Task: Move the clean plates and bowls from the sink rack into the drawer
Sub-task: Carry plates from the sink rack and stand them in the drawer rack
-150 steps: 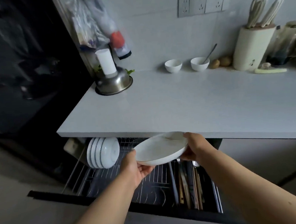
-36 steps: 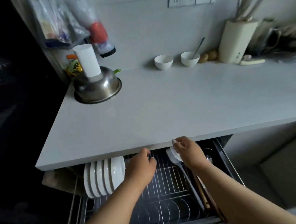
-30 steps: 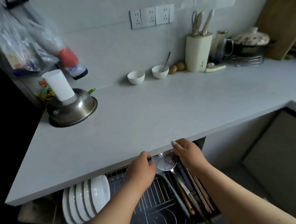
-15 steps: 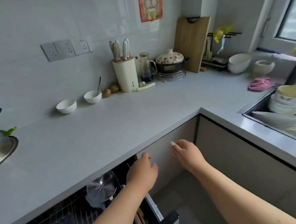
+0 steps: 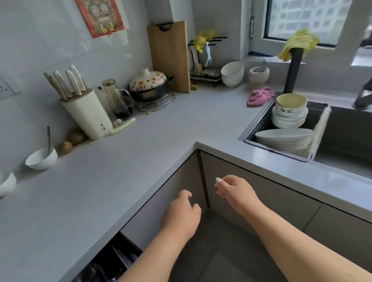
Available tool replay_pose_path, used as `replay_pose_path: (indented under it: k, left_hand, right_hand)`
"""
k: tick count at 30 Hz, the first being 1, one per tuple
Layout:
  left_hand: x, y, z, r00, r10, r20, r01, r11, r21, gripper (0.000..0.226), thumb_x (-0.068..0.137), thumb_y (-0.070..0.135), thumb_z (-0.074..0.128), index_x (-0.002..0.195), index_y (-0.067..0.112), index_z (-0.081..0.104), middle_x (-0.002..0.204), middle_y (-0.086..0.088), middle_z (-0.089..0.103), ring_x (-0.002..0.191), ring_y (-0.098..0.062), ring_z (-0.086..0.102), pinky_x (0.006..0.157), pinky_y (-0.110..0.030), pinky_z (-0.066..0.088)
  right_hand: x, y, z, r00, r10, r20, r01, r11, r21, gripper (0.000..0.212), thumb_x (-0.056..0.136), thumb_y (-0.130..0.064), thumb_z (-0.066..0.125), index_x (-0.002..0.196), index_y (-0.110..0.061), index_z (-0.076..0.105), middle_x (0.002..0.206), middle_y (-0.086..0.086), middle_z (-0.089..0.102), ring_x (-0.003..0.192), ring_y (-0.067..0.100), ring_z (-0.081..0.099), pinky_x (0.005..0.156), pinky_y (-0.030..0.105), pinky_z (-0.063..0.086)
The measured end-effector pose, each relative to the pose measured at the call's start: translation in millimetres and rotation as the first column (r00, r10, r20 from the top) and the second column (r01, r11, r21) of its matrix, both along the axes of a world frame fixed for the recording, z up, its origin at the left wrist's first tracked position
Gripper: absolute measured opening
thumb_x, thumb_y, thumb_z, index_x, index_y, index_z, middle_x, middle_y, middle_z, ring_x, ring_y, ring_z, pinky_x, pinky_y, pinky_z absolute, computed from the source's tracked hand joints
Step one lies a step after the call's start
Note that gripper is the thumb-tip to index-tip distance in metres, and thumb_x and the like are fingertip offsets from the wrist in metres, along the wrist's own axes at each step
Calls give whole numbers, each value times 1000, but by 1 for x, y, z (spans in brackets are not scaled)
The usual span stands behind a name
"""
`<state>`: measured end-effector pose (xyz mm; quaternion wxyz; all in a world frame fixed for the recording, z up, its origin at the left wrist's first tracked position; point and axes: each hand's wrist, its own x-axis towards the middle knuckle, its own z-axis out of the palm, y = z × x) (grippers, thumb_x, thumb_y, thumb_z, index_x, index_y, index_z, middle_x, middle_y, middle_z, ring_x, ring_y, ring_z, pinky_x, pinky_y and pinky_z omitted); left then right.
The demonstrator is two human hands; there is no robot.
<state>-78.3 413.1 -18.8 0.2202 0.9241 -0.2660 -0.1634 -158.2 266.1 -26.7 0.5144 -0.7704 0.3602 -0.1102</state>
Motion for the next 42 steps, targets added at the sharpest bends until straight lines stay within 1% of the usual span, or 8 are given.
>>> replay_pose_path:
  k: [10,15,18,21,24,29,34,42]
  left_hand:
    - [18,-94,-6,974,-227,-6,227,974,7,41,94,33,45,134,25,41,105,2,65,96,-18,60,84,-36,52]
    - [11,-137,-11,953,-299,-49,299,954,-6,41,97,32,43,137,24,39,100,6,63,88,-12,59,75,-30,49]
    - [8,-169,-14,957,-282,-70,282,959,-14,40,97,31,43,136,24,39,102,6,63,88,-11,59,77,-33,53]
    - [3,-200,-15,957,-273,-97,272,962,-17,39,98,31,42,136,24,39,104,5,62,91,-12,59,81,-33,53]
    - [0,-231,-16,956,-270,-115,270,963,-22,39,97,28,40,136,23,38,100,5,63,86,-11,60,77,-32,54]
    - [-1,-263,-19,958,-248,-146,250,968,-4,42,95,25,40,138,22,37,96,3,63,81,-11,59,72,-32,54]
    - [3,-279,-20,964,-212,-160,216,976,7,42,96,25,40,137,22,38,96,3,62,83,-11,59,77,-35,55]
    - [6,-295,-18,973,-188,-131,190,982,-3,39,97,26,40,135,22,40,95,4,61,85,-13,59,81,-37,54]
  right_hand:
    - [-18,-87,5,949,-310,63,308,951,39,29,94,-39,52,91,-15,67,84,-1,69,83,17,65,78,34,51]
    - [-31,-159,9,889,-456,45,458,887,-66,28,90,-41,58,102,-16,62,91,-3,65,73,8,57,57,23,39]
    - [-36,-207,-1,869,-495,3,488,856,-170,37,86,-36,66,115,-14,60,109,3,64,93,16,59,72,27,41]
    - [-39,-255,-15,885,-459,-76,408,844,-347,50,82,-35,71,125,-14,56,127,5,57,119,21,51,95,33,40]
    - [-35,-292,-23,894,-373,-250,212,841,-499,53,81,-41,70,128,-25,54,138,-1,48,131,20,40,104,37,32]
    - [-28,-327,-40,845,-194,-497,-144,814,-562,22,81,-40,63,103,-37,67,113,-10,61,116,15,48,99,36,24]
    - [-27,-342,-46,913,-29,-406,-259,729,-634,24,83,-40,67,98,-22,73,101,-8,66,107,14,54,103,35,16]
    - [-28,-349,-36,968,42,-246,-219,615,-758,21,78,-38,74,85,-18,75,86,-8,67,95,19,60,93,32,15]
